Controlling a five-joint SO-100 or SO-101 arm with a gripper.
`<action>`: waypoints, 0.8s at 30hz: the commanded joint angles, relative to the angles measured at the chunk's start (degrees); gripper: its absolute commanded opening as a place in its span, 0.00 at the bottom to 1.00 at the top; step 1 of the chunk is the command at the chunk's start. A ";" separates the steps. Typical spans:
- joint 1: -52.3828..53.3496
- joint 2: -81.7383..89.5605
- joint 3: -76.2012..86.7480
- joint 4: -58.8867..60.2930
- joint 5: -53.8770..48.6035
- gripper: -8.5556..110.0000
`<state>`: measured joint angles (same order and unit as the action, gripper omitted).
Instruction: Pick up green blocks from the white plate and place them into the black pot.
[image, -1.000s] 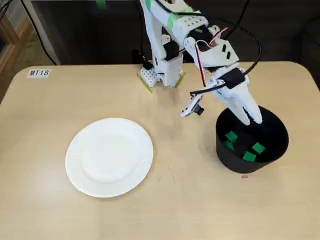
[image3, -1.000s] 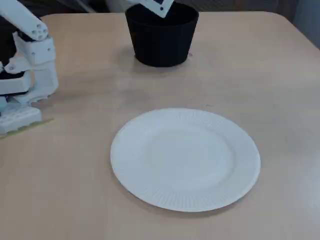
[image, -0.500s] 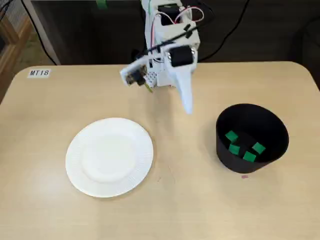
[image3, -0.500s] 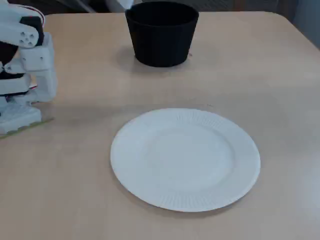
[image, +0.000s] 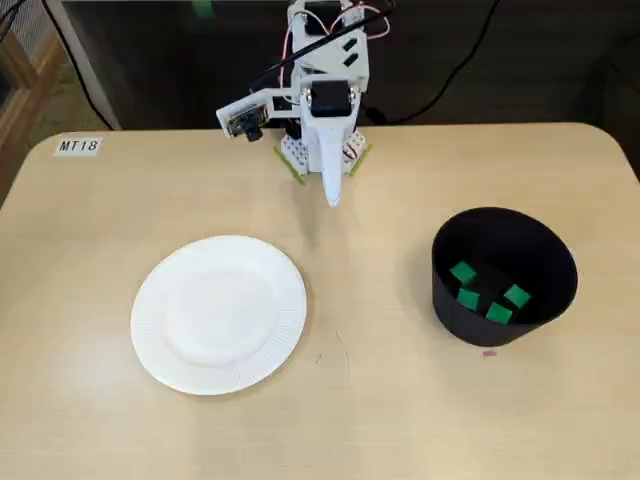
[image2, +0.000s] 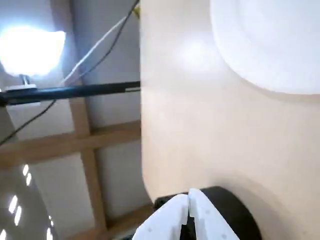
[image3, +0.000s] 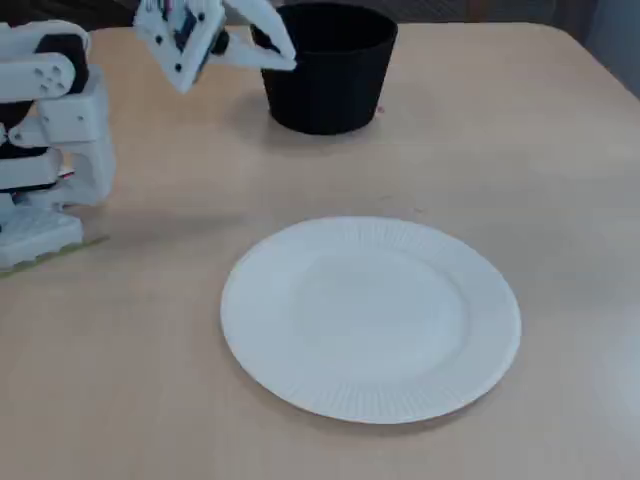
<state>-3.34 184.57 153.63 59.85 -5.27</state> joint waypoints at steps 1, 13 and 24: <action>-0.44 1.76 0.88 1.76 -0.44 0.05; 0.18 1.76 11.25 1.76 -1.76 0.05; 0.18 1.76 16.44 0.79 -1.93 0.05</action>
<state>-3.43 185.98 169.72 61.70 -6.86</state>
